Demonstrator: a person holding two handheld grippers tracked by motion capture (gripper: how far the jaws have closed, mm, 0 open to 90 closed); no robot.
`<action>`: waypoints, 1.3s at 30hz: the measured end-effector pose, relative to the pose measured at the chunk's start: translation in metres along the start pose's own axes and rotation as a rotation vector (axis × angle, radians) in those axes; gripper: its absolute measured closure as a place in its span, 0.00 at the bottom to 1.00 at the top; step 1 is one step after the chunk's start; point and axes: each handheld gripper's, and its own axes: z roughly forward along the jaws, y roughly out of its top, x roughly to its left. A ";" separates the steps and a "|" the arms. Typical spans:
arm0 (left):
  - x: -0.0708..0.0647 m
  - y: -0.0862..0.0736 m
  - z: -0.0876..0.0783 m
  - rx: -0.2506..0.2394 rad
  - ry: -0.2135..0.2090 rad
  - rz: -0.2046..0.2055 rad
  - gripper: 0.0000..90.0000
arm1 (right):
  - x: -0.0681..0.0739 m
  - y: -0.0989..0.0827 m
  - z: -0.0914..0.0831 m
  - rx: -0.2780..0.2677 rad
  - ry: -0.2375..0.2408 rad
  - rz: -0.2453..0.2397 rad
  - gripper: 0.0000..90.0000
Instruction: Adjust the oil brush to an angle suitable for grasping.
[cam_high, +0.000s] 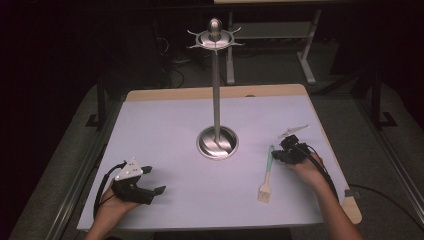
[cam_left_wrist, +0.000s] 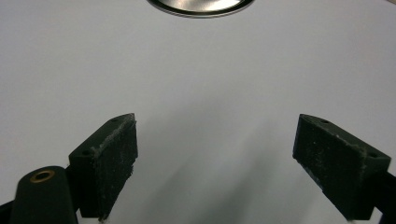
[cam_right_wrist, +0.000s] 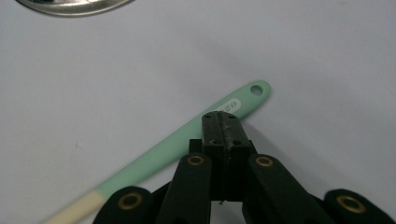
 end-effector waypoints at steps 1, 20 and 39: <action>0.000 0.000 0.000 0.000 0.000 -0.001 0.15 | 0.000 0.001 0.001 -0.001 0.004 -0.009 1.00; -0.002 -0.001 0.002 0.003 -0.011 -0.013 0.15 | 0.031 0.021 0.020 -0.018 0.050 -0.120 1.00; -0.005 -0.001 0.004 0.012 -0.018 0.005 0.15 | 0.049 0.011 -0.011 -0.030 0.095 -0.138 1.00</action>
